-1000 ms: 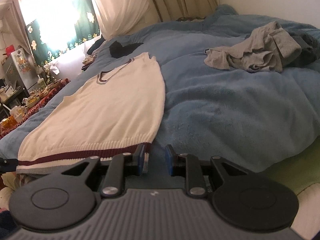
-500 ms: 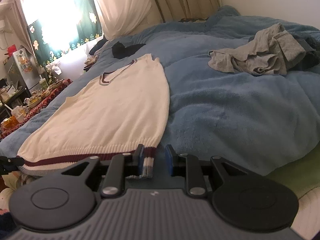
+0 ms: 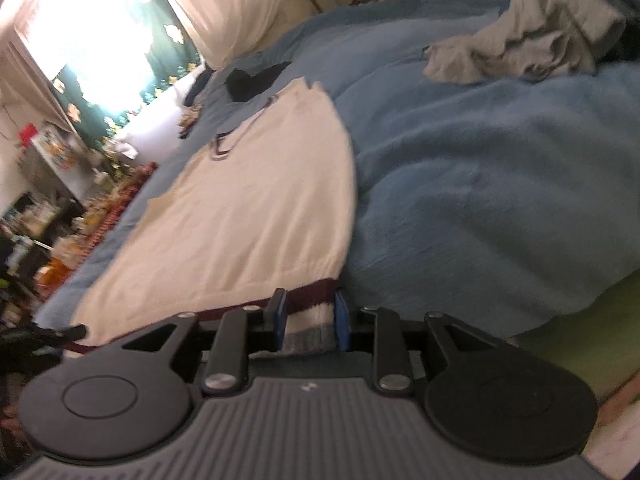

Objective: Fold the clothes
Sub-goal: 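Grasp the ribbed hem corners of the vest with both grippers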

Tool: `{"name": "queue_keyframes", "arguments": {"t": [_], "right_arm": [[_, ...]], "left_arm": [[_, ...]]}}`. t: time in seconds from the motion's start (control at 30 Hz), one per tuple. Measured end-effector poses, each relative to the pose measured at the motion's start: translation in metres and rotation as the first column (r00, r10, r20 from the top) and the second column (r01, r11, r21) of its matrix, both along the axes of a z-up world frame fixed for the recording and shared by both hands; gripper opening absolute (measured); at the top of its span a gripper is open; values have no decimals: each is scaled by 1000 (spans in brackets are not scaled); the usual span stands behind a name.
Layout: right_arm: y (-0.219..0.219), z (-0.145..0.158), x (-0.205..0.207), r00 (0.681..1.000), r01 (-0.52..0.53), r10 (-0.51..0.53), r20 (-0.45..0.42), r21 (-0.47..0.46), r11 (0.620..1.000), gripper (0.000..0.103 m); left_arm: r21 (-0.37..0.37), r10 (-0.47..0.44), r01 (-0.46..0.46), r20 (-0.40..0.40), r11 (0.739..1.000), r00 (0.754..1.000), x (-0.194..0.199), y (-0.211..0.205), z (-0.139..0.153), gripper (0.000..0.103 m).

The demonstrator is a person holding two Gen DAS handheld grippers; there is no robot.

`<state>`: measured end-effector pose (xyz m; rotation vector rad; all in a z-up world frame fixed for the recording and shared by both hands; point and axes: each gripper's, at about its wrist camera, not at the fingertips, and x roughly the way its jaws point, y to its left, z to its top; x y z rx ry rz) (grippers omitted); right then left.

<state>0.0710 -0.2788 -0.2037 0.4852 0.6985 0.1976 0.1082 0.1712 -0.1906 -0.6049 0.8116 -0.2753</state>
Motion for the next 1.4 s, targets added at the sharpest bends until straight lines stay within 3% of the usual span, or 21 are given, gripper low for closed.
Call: {"name": "queue_keyframes", "arguments": {"t": [0.2, 0.3, 0.33, 0.37, 0.43, 0.57, 0.7, 0.87, 0.97, 1.1, 1.27, 1.4], "right_arm": [[2, -12, 11, 999, 27, -26, -34, 21, 999, 33], [8, -8, 11, 1000, -1, 1, -4, 30, 1000, 32], [11, -6, 10, 1000, -7, 7, 11, 14, 1000, 23], [13, -5, 10, 1000, -7, 7, 15, -1, 1000, 14], [16, -4, 11, 1000, 1, 0, 12, -29, 1000, 9], [21, -3, 14, 1000, 16, -16, 5, -85, 996, 7], [26, 18, 13, 999, 35, -31, 20, -242, 970, 6], [18, 49, -2, 999, 27, -15, 44, -273, 962, 5], [20, 39, -2, 1000, 16, -14, 7, -277, 961, 5], [12, 25, 3, 999, 22, -32, -39, -239, 971, 5], [12, 53, -12, 1000, -19, 14, -21, -280, 960, 5], [7, 67, -42, 998, -53, 42, -45, -279, 959, 5]], "left_arm": [[21, -15, 15, -11, 1000, 1000, 4, -2, -2, 31], [33, -20, 20, -19, 999, 1000, 6, -3, -2, 23], [44, -27, 28, -19, 999, 999, 6, -4, -1, 10], [57, -35, 36, -18, 998, 999, 6, -5, -1, 8], [71, -37, 38, -13, 997, 999, 5, -6, 0, 8], [124, -27, 27, -1, 992, 1000, 1, -7, 4, 7], [191, 3, -13, 56, 982, 998, -6, 1, 25, 6], [179, 4, -19, 85, 984, 996, -20, 19, 40, 6], [209, -19, 8, 51, 978, 999, -23, 15, 28, 6], [194, -28, 23, 21, 981, 999, -28, 17, 19, 6], [206, -88, 74, 57, 976, 995, -47, 21, 42, 6], [151, -89, 82, 36, 985, 995, -69, 28, 52, 6]]}}
